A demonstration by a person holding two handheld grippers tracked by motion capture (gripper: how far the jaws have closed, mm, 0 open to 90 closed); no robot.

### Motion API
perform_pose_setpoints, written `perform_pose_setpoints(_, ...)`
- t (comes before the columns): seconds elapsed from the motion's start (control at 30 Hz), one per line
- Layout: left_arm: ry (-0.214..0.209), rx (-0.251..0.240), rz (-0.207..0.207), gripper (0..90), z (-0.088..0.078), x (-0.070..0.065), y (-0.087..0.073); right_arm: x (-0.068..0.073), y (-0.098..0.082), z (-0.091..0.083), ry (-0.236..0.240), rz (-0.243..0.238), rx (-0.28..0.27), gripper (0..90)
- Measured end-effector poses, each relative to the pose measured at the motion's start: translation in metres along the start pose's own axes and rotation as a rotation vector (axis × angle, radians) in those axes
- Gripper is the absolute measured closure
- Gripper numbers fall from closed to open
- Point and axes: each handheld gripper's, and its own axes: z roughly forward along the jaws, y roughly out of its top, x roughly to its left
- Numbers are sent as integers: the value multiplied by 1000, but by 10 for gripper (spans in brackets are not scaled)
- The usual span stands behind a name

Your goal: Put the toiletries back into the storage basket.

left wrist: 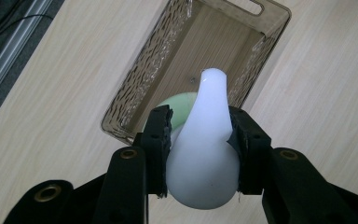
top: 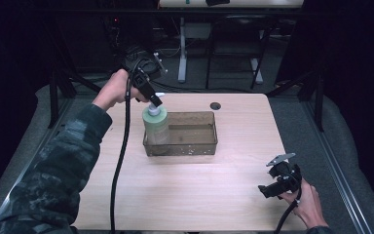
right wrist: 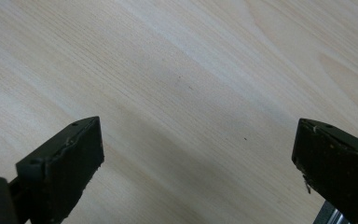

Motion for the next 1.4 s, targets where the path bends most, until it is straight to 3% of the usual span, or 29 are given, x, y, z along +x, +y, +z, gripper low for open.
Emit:
perform_pose_setpoints(0.7, -9, 32, 1, 631, 5, 2, -3, 0, 0, 0, 2, 2, 0, 16)
perform_pose_setpoints(1.4, -47, -45, -41, 617, 6, 9, -12, 0, 0, -2, -8, -2, -14, 16)
